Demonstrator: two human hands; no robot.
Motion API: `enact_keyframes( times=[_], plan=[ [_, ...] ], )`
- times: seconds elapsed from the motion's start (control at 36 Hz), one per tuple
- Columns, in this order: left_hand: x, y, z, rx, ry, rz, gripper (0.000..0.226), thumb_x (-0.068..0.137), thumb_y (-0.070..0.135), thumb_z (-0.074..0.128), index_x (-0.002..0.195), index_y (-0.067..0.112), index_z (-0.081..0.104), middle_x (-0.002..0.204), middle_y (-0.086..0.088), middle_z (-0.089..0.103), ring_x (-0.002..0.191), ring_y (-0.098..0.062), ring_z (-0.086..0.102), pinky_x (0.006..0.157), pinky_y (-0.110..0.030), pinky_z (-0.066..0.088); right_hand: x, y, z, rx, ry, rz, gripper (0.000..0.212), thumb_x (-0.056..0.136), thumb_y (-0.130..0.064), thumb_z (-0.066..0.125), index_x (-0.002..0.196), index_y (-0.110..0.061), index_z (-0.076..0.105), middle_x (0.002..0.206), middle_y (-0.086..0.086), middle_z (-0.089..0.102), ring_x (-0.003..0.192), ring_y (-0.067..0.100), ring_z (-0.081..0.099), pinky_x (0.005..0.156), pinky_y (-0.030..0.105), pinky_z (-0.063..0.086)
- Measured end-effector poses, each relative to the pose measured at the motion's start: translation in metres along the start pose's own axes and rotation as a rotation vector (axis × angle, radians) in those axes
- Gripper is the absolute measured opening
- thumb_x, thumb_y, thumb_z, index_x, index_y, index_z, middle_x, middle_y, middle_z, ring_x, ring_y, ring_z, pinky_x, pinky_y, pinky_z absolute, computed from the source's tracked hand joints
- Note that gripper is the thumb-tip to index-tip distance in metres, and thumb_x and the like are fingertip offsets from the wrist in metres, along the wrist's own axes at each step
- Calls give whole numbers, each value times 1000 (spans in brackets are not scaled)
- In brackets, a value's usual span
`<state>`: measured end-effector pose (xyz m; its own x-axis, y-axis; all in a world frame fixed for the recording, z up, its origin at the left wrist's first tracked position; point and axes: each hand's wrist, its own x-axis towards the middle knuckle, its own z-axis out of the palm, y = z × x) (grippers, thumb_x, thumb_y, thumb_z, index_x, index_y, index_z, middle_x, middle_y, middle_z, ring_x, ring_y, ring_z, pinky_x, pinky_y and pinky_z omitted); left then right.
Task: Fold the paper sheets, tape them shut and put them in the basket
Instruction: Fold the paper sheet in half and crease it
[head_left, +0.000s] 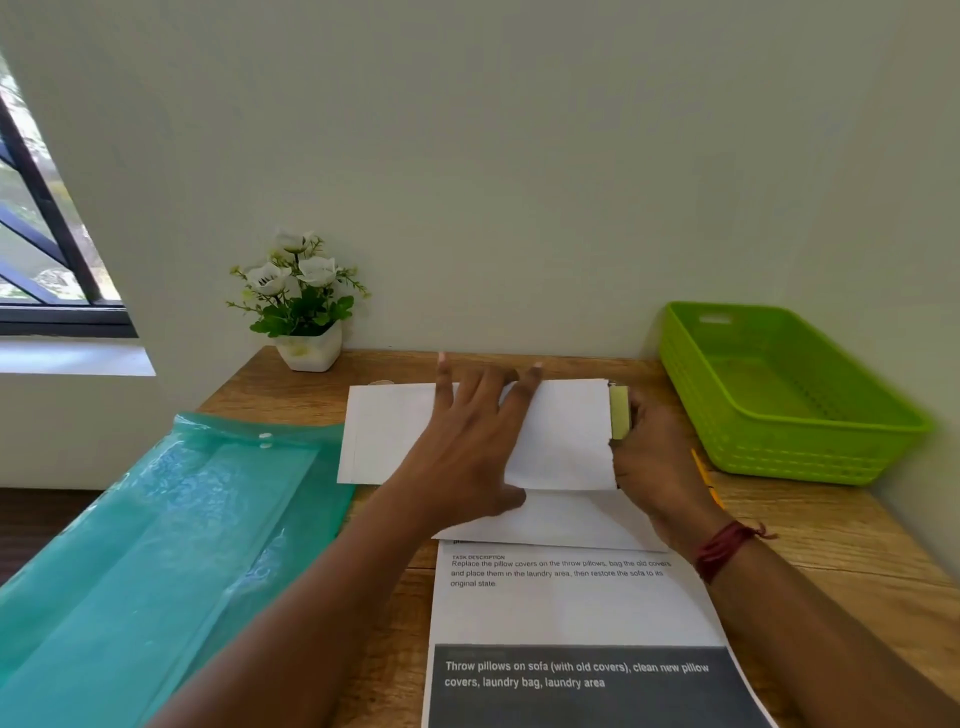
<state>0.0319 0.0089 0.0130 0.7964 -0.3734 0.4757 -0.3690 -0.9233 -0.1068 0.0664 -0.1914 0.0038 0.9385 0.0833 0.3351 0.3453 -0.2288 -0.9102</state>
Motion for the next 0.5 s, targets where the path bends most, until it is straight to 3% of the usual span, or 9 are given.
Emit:
enact_keyframes(
  times=[0.08, 0.19, 0.25, 0.28, 0.31, 0.33, 0.39, 0.44, 0.5],
  plan=[
    [0, -4, -1, 13, 0, -58, 124, 63, 55, 80, 156, 13, 9, 141, -9, 33, 134, -28, 30, 116, -67, -1, 1, -2, 2, 77, 113, -115, 37, 71, -2, 74, 82, -32, 57, 87, -5, 66, 72, 17, 62, 55, 33, 50],
    [1, -11, -3, -5, -14, -119, 126, 64, 55, 80, 156, 16, 4, 143, -7, 30, 136, -26, 25, 116, -64, -8, -2, -4, 3, 151, 80, -184, 44, 74, -10, 76, 84, -41, 47, 101, -3, 61, 60, 11, 55, 51, 37, 54],
    [1, -11, -3, -14, -26, -131, 126, 65, 56, 79, 156, 17, 1, 144, -7, 28, 137, -25, 23, 116, -63, -11, -5, -5, 6, 149, 46, -172, 30, 85, -18, 73, 89, -39, 53, 103, -4, 61, 68, 10, 61, 52, 33, 55],
    [0, -11, -3, -21, -34, -140, 126, 66, 56, 79, 156, 17, 0, 145, -7, 28, 137, -25, 22, 116, -63, -11, -6, -8, 8, 156, 21, -136, 11, 90, -31, 69, 90, -36, 59, 102, -3, 64, 75, 12, 65, 54, 32, 56],
    [0, -11, -2, -27, -42, -148, 126, 67, 56, 78, 156, 17, -2, 145, -7, 27, 138, -25, 21, 116, -63, -11, -7, -8, 9, 149, 7, -96, 14, 92, -45, 61, 91, -31, 65, 100, -1, 68, 81, 16, 68, 56, 32, 57],
    [0, -11, -2, -28, -48, -154, 126, 68, 56, 77, 156, 17, -3, 145, -6, 26, 138, -25, 20, 116, -63, -11, -8, -8, 10, 152, -6, -48, 33, 91, -53, 52, 91, -25, 70, 97, 2, 71, 84, 17, 69, 58, 34, 59],
    [0, -12, -2, -29, -52, -162, 125, 69, 56, 76, 156, 17, -4, 145, -6, 25, 138, -24, 18, 116, -62, -13, -9, -10, 10, 151, -53, 13, 45, 88, -59, 45, 90, -24, 73, 95, -3, 72, 87, 15, 68, 62, 37, 60],
    [1, -13, -1, -36, -51, -165, 126, 69, 57, 76, 156, 17, -6, 145, -6, 24, 138, -23, 16, 116, -61, -15, -11, -12, 10, 73, -116, -25, 28, 84, -57, 55, 84, -36, 74, 96, -18, 68, 86, 10, 65, 65, 34, 58],
    [0, -12, 0, -44, -42, -158, 126, 68, 57, 76, 156, 17, -5, 144, -6, 25, 137, -23, 15, 116, -60, -16, -12, -9, 11, -26, -145, -56, 5, 81, -45, 71, 83, -41, 72, 105, -20, 66, 91, 3, 65, 75, 27, 53]
  ],
)
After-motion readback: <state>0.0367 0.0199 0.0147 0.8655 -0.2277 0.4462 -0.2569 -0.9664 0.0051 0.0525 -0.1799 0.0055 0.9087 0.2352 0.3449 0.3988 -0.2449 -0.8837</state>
